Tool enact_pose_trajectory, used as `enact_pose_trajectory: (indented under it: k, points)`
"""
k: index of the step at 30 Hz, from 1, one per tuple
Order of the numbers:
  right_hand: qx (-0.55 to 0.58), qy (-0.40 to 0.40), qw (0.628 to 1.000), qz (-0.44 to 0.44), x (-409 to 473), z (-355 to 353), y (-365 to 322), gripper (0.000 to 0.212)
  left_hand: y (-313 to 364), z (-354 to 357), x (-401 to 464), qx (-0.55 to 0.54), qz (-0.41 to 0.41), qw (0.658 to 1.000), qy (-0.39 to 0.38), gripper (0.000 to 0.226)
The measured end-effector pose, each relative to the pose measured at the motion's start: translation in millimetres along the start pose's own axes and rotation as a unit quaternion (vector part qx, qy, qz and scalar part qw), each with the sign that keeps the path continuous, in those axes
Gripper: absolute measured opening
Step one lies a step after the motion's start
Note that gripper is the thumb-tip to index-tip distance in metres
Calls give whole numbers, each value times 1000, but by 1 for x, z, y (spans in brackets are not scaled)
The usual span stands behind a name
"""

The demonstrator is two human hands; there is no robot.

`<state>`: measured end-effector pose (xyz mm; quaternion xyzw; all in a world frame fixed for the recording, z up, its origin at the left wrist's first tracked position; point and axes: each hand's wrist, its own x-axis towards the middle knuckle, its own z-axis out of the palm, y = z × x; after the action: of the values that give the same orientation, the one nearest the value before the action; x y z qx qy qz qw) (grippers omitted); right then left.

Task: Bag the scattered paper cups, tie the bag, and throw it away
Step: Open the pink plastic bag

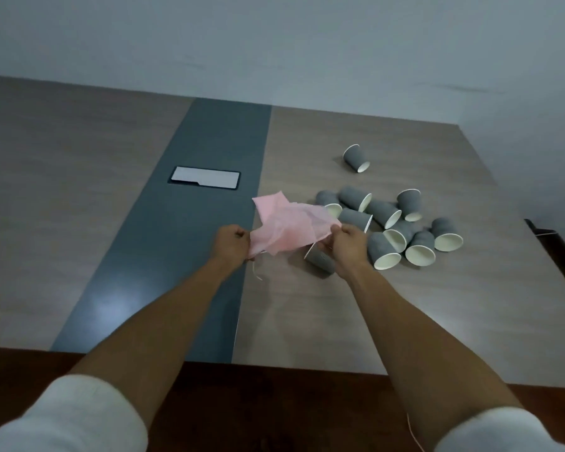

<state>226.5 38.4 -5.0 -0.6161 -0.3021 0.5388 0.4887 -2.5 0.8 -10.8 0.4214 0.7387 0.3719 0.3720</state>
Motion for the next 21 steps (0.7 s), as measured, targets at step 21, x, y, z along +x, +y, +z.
enact_pose_trajectory:
  k: [21]
  points:
    - [-211,-117,958,-156,-21,-19,-37,47,36,26,-5,223,188,956,-6,13]
